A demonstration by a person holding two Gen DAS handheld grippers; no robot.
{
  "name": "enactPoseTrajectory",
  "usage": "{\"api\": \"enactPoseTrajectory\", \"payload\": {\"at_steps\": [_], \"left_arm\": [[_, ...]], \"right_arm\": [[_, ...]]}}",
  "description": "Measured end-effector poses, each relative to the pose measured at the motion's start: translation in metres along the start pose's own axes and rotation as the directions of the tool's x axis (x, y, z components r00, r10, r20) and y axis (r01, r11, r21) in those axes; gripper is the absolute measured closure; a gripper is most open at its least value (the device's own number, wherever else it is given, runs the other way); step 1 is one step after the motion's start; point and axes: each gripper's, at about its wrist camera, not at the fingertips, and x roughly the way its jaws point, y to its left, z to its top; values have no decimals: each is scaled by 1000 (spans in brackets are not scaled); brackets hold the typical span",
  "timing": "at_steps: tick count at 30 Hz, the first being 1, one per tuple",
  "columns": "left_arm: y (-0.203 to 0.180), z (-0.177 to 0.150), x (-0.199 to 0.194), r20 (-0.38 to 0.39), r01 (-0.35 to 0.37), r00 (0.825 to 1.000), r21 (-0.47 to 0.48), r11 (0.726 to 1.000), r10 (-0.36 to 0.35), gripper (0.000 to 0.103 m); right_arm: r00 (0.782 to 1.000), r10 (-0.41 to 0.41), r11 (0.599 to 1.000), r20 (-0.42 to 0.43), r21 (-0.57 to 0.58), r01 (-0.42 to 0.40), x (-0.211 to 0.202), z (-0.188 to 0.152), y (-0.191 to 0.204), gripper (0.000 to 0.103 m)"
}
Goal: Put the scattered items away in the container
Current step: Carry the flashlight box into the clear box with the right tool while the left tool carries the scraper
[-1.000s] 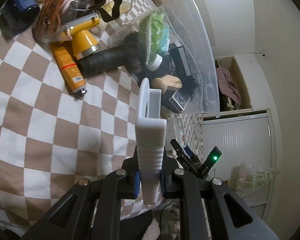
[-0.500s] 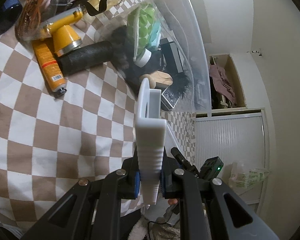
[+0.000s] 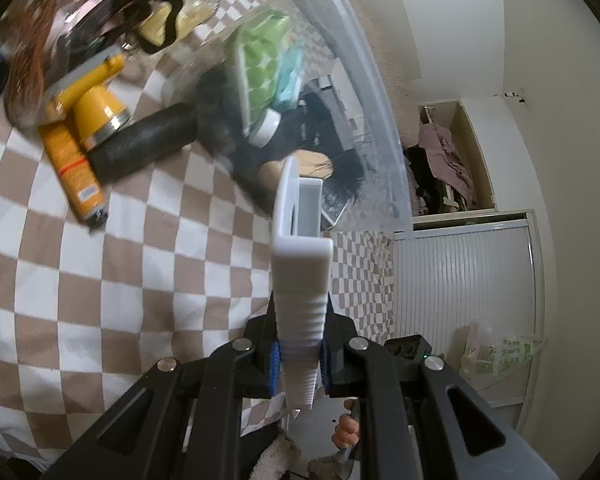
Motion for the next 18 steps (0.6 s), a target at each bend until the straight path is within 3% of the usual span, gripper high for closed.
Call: {"api": "enactPoseTrajectory", "payload": {"at_steps": [8, 18], "left_arm": [[-46, 31, -7, 20, 47, 999, 84, 995, -48, 88], [-99, 92, -11, 78, 120, 988, 142, 983, -132, 88]], "right_arm": [[991, 131, 991, 29, 35, -132, -21, 20, 24, 12], [953, 266, 959, 143, 60, -276, -57, 62, 57, 12]]}}
